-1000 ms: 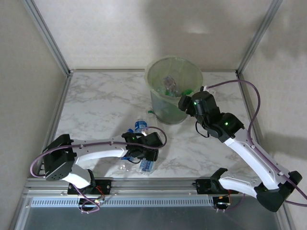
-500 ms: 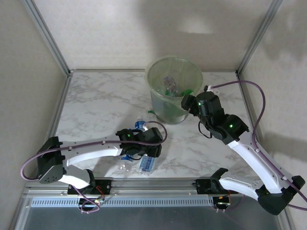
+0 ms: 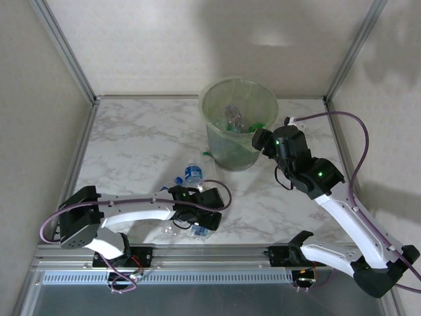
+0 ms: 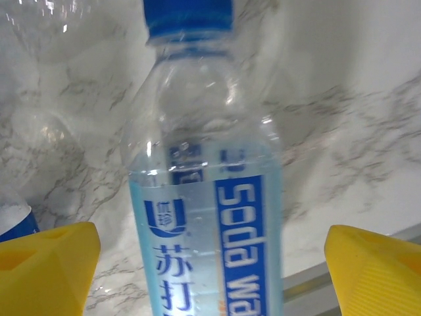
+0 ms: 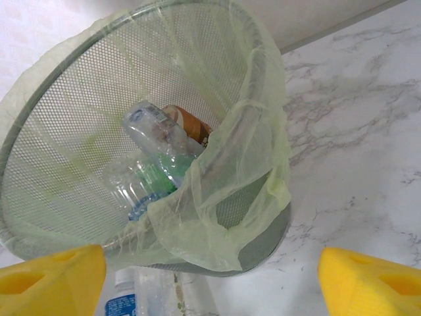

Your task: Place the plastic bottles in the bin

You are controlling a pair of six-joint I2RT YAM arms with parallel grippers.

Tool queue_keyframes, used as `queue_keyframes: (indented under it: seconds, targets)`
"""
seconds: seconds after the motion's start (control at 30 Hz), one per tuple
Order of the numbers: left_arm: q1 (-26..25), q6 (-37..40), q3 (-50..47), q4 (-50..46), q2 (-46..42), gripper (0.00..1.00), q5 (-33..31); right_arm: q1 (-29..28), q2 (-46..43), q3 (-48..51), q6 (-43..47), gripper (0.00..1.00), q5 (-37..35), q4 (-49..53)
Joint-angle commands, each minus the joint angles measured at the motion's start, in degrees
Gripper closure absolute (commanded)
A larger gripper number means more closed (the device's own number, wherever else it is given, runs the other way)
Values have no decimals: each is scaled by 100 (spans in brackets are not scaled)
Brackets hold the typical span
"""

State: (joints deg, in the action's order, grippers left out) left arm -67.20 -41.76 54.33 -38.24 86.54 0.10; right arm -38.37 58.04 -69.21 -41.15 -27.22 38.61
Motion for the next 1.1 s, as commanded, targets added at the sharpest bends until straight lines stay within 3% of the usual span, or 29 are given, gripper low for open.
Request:
queue_keyframes:
  seconds: [0.0,0.1,0.37,0.67,0.87,1.07]
  targets:
    - [-39,48,-278,228,219,13,129,55,-100,34,28,16,-108,33]
    - [-39,17,-455,484,246,16,83,77,-134,47,45,16,-125,67]
    - [-34,11,-251,452,286,37,-84,154,-204,52,52,16,-90,104]
    - [-31,55,467,-66,-479,42,-269,176,-256,-60,112,17,-213,159]
    - [96,193,1635,-689,-955,40,-612,381,-349,-407,297,17,-512,437]
    - [892,843,3602,-1027,-494,42,-819,663,-432,-450,279,20,-317,399]
